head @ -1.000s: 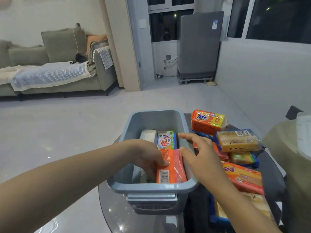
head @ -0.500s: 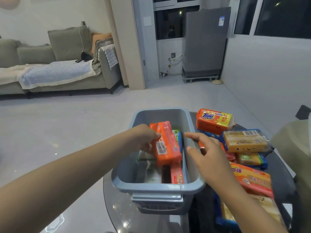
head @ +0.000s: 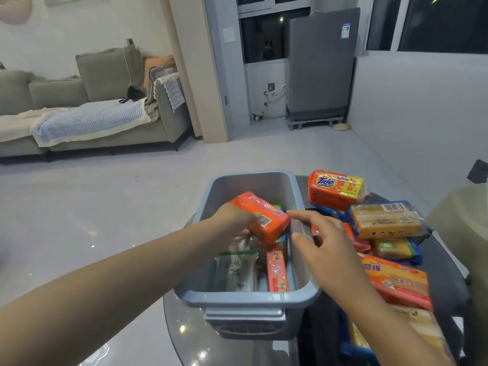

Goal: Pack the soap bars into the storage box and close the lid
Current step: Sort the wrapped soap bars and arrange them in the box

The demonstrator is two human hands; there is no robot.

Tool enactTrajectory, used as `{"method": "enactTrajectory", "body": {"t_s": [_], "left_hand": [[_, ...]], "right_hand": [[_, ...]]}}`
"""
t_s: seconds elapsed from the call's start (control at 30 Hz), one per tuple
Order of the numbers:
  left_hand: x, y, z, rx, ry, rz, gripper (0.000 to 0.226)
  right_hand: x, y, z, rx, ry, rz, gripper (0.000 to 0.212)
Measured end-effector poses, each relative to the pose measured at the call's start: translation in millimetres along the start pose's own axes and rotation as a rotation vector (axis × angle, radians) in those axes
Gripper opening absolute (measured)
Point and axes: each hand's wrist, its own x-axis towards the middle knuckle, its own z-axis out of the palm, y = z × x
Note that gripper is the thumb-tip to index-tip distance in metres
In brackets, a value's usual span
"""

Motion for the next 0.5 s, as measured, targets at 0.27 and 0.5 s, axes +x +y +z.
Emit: {"method": "enactTrajectory", "body": {"t_s": [0.27,0.5], "left_hand": [[-25,-15,12,0.345,-0.217,0.017,0.029],[-26,-27,32,0.725,-0.248,0.009,0.05]], "right_hand": [[-1,1,0,0.002,-0.005,-0.034,0.04],[2,6,-10,0.029,-0.093,-0.077,0.042]]}}
